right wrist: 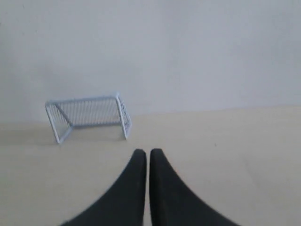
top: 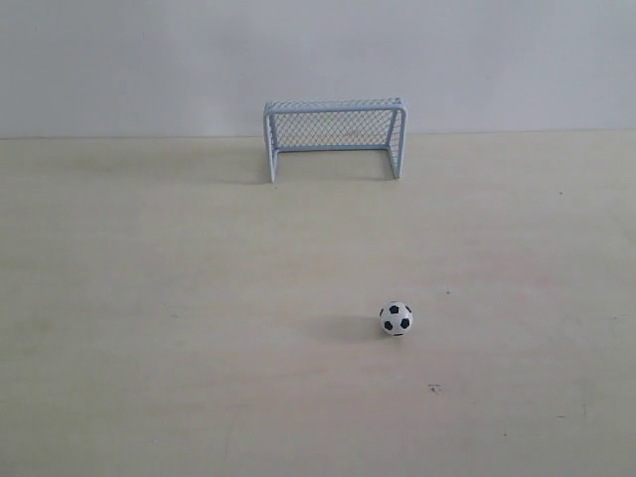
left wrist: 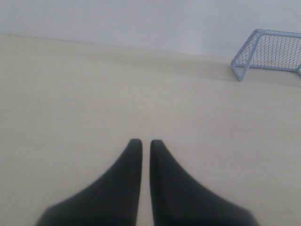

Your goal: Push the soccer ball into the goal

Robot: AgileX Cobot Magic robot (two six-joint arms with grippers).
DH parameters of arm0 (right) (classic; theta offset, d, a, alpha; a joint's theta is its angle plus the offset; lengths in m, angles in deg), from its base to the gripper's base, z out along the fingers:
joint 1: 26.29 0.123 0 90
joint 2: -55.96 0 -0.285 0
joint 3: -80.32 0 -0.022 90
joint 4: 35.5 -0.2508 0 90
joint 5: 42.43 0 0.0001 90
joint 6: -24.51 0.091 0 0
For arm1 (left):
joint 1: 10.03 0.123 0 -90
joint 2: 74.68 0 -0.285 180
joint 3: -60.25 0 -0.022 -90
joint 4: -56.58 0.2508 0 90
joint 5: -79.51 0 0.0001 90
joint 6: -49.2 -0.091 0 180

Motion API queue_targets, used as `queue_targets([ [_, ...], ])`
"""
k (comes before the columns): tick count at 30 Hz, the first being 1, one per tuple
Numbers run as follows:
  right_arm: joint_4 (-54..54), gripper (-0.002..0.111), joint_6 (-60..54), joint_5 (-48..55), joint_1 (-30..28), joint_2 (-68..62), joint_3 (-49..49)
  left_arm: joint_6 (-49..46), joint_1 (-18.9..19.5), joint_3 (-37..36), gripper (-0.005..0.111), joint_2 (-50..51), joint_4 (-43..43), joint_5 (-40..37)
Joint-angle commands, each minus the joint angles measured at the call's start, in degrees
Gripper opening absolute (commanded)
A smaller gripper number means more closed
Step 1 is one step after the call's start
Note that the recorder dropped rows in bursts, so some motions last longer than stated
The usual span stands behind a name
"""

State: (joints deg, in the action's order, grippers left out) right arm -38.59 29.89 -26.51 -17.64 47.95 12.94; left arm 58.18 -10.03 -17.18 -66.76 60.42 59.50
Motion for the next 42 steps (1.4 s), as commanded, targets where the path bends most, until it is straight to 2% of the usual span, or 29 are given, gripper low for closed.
queue_targets([
  [1,-2.58,0.0,0.71,-0.56,-0.13,0.22,8.68,0.48,0.11,0.21,0.006,-0.13,-0.26,0.56],
  [5,-2.81,0.0,1.85,3.02,-0.13,0.22,15.67,0.48,0.11,0.21,0.006,-0.13,-0.26,0.56],
  [8,-3.96,0.0,1.85,1.47,-0.13,0.22,18.34,0.48,0.11,0.21,0.006,-0.13,-0.26,0.56],
  [14,-4.22,0.0,4.62,-10.28,-0.13,0.22,19.48,0.48,0.11,0.21,0.006,-0.13,-0.26,0.56],
  [19,-4.22,0.0,7.25,-25.31,-0.13,0.22,19.48,0.48,0.11,0.21,0.006,-0.13,-0.26,0.56],
  [24,-3.43,0.0,9.07,-32.58,-0.13,-0.31,20.24,0.48,0.11,0.21,0.006,-0.13,-0.26,0.56],
  [30,5.39,0.0,8.51,-23.23,-0.13,-12.37,28.42,0.48,0.11,0.21,0.006,-0.13,-0.26,0.56],
  [34,9.79,0.0,6.46,-11.88,-0.13,-23.55,37.13,0.48,0.11,0.21,0.006,-0.13,-0.26,0.56],
  [37,9.69,0.0,-2.21,-1.53,-0.13,-33.3,43.3,0.48,0.11,0.21,0.006,-0.13,-0.26,0.56],
  [42,2.5,0.0,-28.21,17.1,-0.13,-48.57,51.62,0.48,0.11,0.21,0.006,-0.13,-0.26,0.56],
])
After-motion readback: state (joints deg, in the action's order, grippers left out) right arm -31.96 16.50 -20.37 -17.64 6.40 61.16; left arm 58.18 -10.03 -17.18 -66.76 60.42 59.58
